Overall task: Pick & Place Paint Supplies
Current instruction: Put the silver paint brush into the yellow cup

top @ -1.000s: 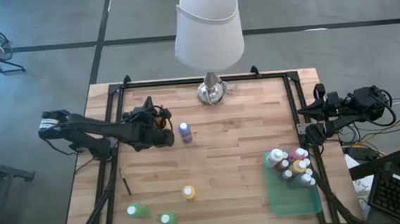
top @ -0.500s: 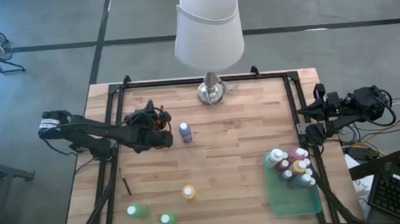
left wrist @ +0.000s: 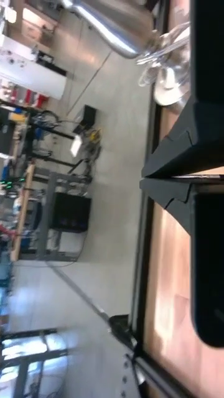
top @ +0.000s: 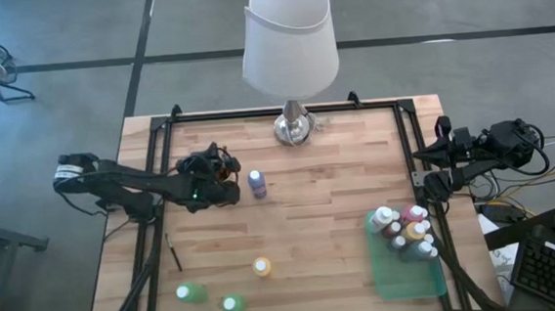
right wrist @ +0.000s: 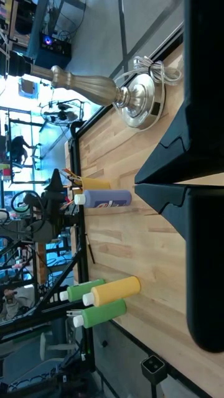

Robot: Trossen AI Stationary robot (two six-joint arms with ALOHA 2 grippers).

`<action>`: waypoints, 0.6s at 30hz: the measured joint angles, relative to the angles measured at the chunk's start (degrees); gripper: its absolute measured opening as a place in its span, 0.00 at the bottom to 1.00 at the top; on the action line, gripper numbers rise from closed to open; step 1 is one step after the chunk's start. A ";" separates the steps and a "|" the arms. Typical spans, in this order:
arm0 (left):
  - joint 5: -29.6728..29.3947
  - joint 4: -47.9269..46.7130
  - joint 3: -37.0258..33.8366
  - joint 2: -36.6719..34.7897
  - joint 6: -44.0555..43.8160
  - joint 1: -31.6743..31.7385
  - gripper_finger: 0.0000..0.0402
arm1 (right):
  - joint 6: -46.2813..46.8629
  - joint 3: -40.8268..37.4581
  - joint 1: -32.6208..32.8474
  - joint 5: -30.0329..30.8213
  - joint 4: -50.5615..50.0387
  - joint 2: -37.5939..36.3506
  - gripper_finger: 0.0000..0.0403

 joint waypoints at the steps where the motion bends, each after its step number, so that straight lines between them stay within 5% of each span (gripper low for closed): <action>1: 0.67 0.02 0.00 0.00 0.02 0.01 0.05 | -0.01 -0.02 -0.01 0.01 0.00 0.00 0.02; 12: 1.25 0.01 0.00 -0.96 1.43 0.06 0.16 | -0.01 -0.01 0.00 0.00 0.00 0.01 0.02; 18: 1.25 0.01 2.40 -4.59 9.27 0.05 0.19 | -0.02 0.00 -0.02 0.02 0.00 0.02 0.02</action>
